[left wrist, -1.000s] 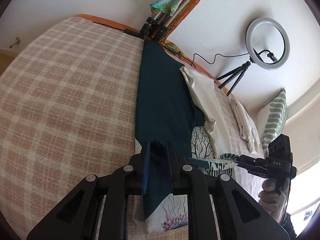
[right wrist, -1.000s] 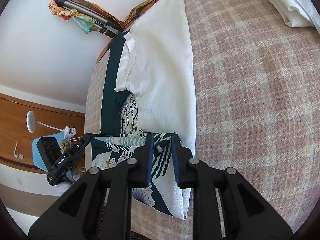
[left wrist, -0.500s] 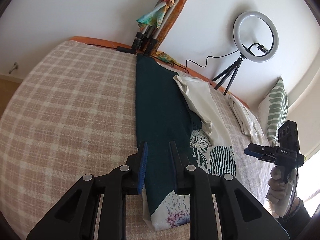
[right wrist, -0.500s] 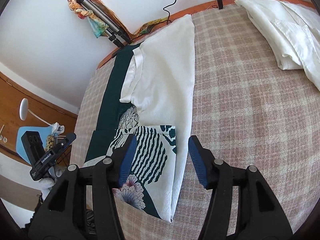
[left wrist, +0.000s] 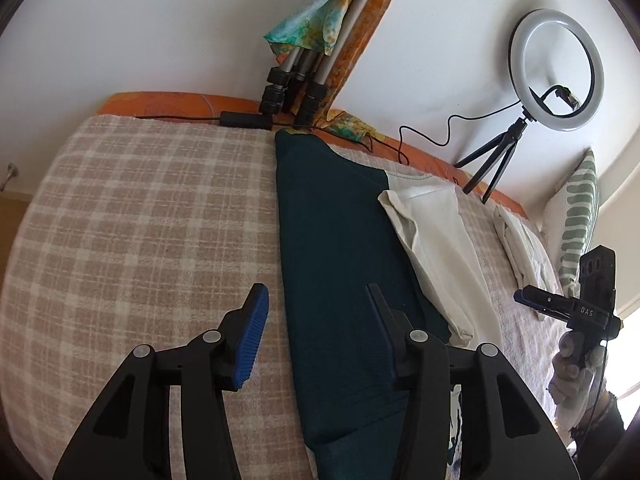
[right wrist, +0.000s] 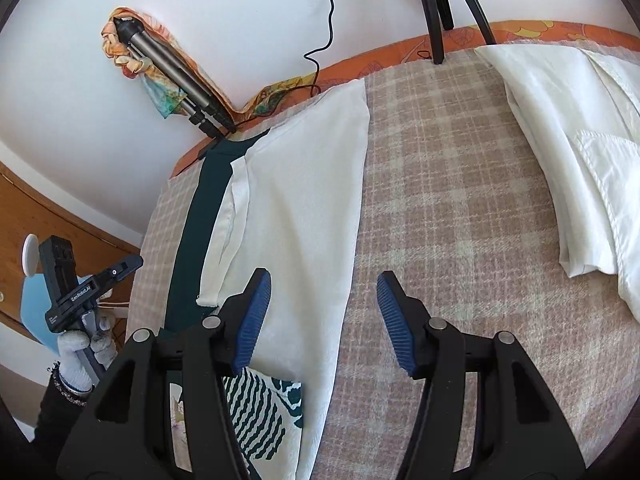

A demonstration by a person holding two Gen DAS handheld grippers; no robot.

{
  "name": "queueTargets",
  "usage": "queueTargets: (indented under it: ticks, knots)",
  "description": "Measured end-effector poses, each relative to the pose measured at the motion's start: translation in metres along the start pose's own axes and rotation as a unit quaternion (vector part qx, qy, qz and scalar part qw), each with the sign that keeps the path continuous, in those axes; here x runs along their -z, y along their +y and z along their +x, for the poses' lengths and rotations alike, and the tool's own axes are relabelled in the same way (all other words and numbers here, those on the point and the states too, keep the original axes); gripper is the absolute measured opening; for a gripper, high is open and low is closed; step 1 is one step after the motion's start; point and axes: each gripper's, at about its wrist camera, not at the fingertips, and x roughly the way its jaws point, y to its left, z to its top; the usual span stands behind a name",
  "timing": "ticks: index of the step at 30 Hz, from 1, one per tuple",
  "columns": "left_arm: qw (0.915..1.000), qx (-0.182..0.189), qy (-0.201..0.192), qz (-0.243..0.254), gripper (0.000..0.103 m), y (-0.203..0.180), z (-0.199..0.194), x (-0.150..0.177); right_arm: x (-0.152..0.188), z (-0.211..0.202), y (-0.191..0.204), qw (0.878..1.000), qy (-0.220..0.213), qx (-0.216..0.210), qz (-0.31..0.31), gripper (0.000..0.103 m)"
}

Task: Fold small clothes
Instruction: 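Grasp the collar end of the folded strip with both grippers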

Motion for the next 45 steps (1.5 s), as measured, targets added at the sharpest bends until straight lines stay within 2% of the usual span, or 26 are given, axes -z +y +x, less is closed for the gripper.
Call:
queueTargets:
  ticks: [5, 11, 14, 20, 22, 23, 25, 26, 27, 28, 32, 35, 41, 45]
  knots:
    - [0.9994, 0.02, 0.008, -0.026, 0.052, 0.02, 0.038, -0.036, -0.042, 0.03, -0.002, 0.999, 0.015, 0.015, -0.035, 0.062]
    - [0.9974, 0.036, 0.013, -0.061, 0.052, 0.039, 0.084, -0.062, -0.088, 0.073, -0.028, 1.0, 0.018, -0.003, 0.005, 0.062]
    - [0.9973, 0.038, 0.012, -0.062, 0.052, 0.041, 0.101, -0.072, -0.107, 0.084, -0.03, 1.0, 0.008, -0.019, 0.002, 0.062]
    - [0.9969, 0.051, -0.007, -0.06, 0.052, 0.038, 0.12, -0.095, -0.137, 0.104, -0.022, 1.0, 0.008, -0.022, -0.021, 0.062]
    - [0.9979, 0.048, -0.009, -0.043, 0.048, 0.033, 0.125, -0.099, -0.142, 0.108, -0.019, 0.999, 0.006, -0.021, -0.028, 0.061]
    - [0.9985, 0.042, -0.013, -0.033, 0.036, 0.031, 0.128, -0.1, -0.144, 0.111, -0.017, 0.999, 0.009, -0.023, -0.03, 0.058]
    - [0.999, 0.037, -0.008, -0.025, 0.015, 0.029, 0.134, -0.1, -0.147, 0.116, -0.016, 0.999, 0.013, -0.017, -0.032, 0.04]
    - [0.9992, 0.032, -0.011, -0.021, 0.011, 0.029, 0.135, -0.1, -0.148, 0.118, -0.015, 0.999, 0.015, -0.014, -0.033, 0.033]
    - [0.9992, 0.034, -0.012, -0.02, 0.008, 0.03, 0.135, -0.101, -0.149, 0.12, -0.015, 0.999, 0.019, -0.012, -0.034, 0.014]
    - [0.9991, 0.036, -0.012, -0.02, 0.005, 0.03, 0.135, -0.101, -0.149, 0.121, -0.014, 0.999, 0.021, -0.01, -0.035, 0.009]
    - [0.9988, 0.037, -0.028, -0.015, 0.003, 0.03, 0.129, -0.1, -0.149, 0.113, -0.005, 0.999, 0.012, -0.004, -0.046, 0.006]
    - [0.9984, 0.041, -0.038, -0.007, 0.003, 0.023, 0.119, -0.1, -0.149, 0.1, 0.002, 0.999, -0.002, -0.017, -0.046, 0.006]
    - [0.9967, 0.052, -0.063, -0.003, 0.002, 0.015, 0.081, -0.093, -0.141, 0.065, 0.021, 0.998, -0.024, -0.035, -0.054, 0.005]
    - [0.996, 0.054, -0.071, 0.006, 0.002, 0.007, 0.048, -0.08, -0.124, 0.034, 0.037, 0.996, -0.038, -0.05, -0.058, 0.005]
